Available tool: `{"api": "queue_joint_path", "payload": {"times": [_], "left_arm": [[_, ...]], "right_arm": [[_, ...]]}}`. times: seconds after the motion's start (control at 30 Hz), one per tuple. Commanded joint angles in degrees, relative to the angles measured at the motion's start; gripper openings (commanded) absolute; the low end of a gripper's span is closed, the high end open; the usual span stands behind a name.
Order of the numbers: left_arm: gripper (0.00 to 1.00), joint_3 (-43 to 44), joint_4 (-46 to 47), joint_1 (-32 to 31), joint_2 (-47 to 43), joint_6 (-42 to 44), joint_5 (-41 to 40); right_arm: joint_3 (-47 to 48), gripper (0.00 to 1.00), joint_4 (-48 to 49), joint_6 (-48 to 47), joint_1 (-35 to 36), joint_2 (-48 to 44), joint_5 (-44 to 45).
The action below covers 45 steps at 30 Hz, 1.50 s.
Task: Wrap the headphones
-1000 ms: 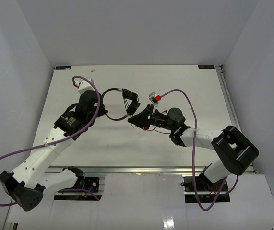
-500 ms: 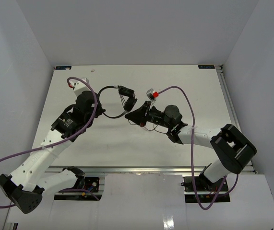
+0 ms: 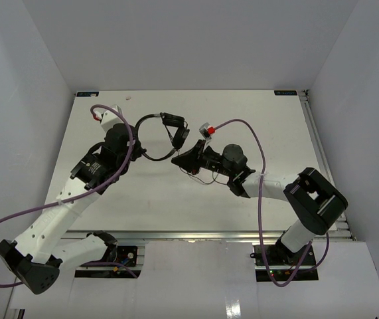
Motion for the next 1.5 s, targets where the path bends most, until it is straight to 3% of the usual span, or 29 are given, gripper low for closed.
{"api": "queue_joint_path", "payload": {"times": [0.0,0.33,0.7,0.87,0.97,1.17,1.3,1.47], "left_arm": [[0.00,4.30,2.54,0.27,-1.73,-2.71,1.36],[0.00,5.98,1.74,0.27,-2.17,-4.97,5.76],[0.00,8.02,1.27,0.27,-2.34,-6.58,9.53],[0.00,9.45,0.35,0.27,-2.44,-6.58,8.92],[0.00,10.38,0.24,0.27,-2.61,-6.41,8.49],[0.00,11.72,-0.19,0.27,-2.82,-6.02,7.77],[0.00,12.03,0.03,0.27,-3.41,-6.77,10.02],[0.00,11.96,0.83,0.27,-4.52,-7.97,14.31]], "right_arm": [[3.46,0.21,0.77,-3.69,0.12,1.21,0.55],[0.67,0.39,12.97,-8.29,-0.47,2.91,-7.63],[0.50,0.43,22.85,-8.91,-1.43,7.23,-13.11],[-0.59,0.38,27.40,-6.74,-2.19,9.28,-14.69],[-0.84,0.28,29.09,-5.47,-2.87,10.36,-15.46],[-1.24,0.25,33.42,-2.29,-4.06,12.54,-16.10],[-0.49,0.09,35.52,0.52,-4.66,15.08,-16.54],[0.33,0.08,38.78,3.85,-5.89,17.48,-17.19]]}}
